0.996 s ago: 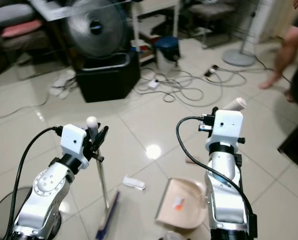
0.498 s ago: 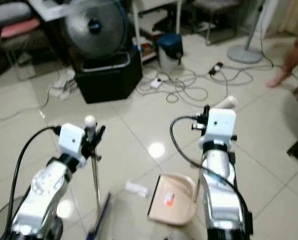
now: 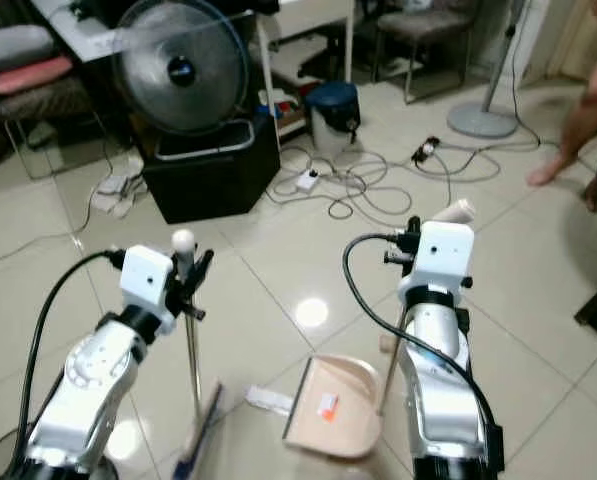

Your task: Sweep floor

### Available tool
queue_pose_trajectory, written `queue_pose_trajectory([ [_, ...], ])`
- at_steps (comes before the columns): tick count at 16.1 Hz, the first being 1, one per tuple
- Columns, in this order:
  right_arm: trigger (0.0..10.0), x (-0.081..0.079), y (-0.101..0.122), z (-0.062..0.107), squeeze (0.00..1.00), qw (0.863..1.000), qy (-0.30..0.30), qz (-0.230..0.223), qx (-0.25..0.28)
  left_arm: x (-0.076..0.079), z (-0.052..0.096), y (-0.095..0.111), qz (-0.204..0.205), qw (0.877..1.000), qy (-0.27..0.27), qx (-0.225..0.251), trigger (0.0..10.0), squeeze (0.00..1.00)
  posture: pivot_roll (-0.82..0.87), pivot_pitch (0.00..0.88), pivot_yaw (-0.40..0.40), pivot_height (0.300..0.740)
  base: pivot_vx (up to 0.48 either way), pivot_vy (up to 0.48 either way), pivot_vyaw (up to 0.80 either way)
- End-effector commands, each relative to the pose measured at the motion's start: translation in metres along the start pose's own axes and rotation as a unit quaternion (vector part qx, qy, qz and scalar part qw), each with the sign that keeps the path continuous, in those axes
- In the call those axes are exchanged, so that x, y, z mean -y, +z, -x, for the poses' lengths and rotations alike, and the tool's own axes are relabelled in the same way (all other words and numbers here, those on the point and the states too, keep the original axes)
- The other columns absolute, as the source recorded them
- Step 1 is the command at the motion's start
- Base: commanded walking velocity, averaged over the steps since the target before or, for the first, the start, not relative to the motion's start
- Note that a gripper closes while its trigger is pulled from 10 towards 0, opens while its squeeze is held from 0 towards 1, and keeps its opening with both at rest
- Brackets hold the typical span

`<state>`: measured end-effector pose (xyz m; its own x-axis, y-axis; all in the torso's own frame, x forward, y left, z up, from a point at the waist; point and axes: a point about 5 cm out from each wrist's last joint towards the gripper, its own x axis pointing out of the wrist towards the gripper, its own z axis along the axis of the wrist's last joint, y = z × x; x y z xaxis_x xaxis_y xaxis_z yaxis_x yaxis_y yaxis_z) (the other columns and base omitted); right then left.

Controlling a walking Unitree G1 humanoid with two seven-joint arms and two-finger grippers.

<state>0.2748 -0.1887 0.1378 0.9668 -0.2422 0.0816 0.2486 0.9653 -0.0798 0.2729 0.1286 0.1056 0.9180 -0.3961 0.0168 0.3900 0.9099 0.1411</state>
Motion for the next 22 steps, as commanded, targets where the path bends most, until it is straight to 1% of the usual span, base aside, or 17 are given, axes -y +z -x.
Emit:
queue_pose_trajectory([
  [1,10.0,-0.003,0.012,-0.003,0.00,0.999,0.004,0.001,0.031,-0.006,-0.001,0.005,-0.007,1.000,0.008,0.014,10.0,0.00,-0.06,0.027,0.096,0.740,0.337,0.000,0.00],
  [2,10.0,-0.003,0.012,-0.003,0.00,0.999,0.004,0.001,0.031,-0.006,-0.001,0.005,-0.007,1.000,0.008,0.014,10.0,0.00,-0.06,0.027,0.096,0.740,0.337,0.000,0.00],
  [5,10.0,-0.008,0.016,-0.004,0.00,0.999,0.022,-0.001,0.046,-0.014,-0.002,0.007,-0.016,0.999,0.031,0.019,10.0,0.00,-0.05,0.032,0.095,0.740,0.335,0.000,0.00],
  [6,10.0,-0.011,0.016,-0.004,0.00,0.998,0.035,0.019,0.047,-0.015,-0.002,0.007,-0.017,0.999,0.033,0.018,10.0,0.00,-0.05,0.033,0.094,0.740,0.341,0.000,0.00],
  [7,10.0,-0.012,0.014,-0.004,0.00,0.998,0.042,0.028,0.041,-0.016,-0.002,0.006,-0.018,0.999,0.035,0.017,10.0,0.00,-0.05,0.035,0.094,0.740,0.337,0.000,0.00],
  [8,10.0,-0.012,0.013,-0.004,0.00,0.998,0.041,0.029,0.039,-0.016,-0.002,0.006,-0.018,0.999,0.035,0.017,10.0,0.00,-0.05,0.036,0.094,0.740,0.337,0.000,0.80],
  [10,10.0,-0.010,0.012,-0.003,0.00,0.999,0.030,0.017,0.042,-0.015,-0.002,0.006,-0.017,0.999,0.034,0.016,10.0,0.00,-0.05,0.039,0.094,0.740,0.337,0.000,0.72],
  [11,10.0,-0.007,0.010,-0.002,0.00,0.999,0.020,0.007,0.033,-0.014,-0.002,0.005,-0.016,0.999,0.032,0.016,10.0,0.00,-0.05,0.039,0.095,0.740,0.337,0.000,0.00],
  [12,10.0,-0.007,0.010,-0.002,0.00,0.999,0.020,0.007,0.033,-0.014,-0.002,0.005,-0.016,0.999,0.032,0.016,10.0,0.00,-0.05,0.039,0.095,0.740,0.337,0.000,0.00],
  [15,10.0,-0.003,0.003,0.001,0.00,1.000,0.014,0.010,0.024,-0.012,-0.004,0.003,-0.014,1.000,0.024,0.014,10.0,0.00,-0.05,0.047,0.099,0.740,0.337,0.000,0.00],
  [16,10.0,-0.002,0.000,0.002,0.00,1.000,0.014,0.019,0.021,-0.011,-0.004,0.002,-0.015,1.000,0.022,0.013,10.0,0.00,-0.05,0.048,0.099,0.740,0.334,0.000,0.00],
  [20,10.0,-0.002,-0.002,0.005,0.00,1.000,0.010,0.010,0.016,-0.010,-0.005,0.002,-0.013,1.000,0.017,0.012,10.0,0.00,-0.05,0.056,0.104,0.740,0.338,0.000,0.00],
  [21,10.0,0.001,-0.007,0.006,0.00,1.000,0.003,0.026,0.006,-0.008,-0.005,0.001,-0.011,1.000,0.014,0.011,10.0,0.00,-0.05,0.060,0.104,0.740,0.326,0.000,0.00],
  [22,10.0,0.002,-0.010,0.007,0.00,0.999,0.000,0.032,0.002,-0.008,-0.005,0.001,-0.006,1.000,0.012,0.011,10.0,0.00,-0.05,0.063,0.105,0.740,0.000,0.000,0.00],
])
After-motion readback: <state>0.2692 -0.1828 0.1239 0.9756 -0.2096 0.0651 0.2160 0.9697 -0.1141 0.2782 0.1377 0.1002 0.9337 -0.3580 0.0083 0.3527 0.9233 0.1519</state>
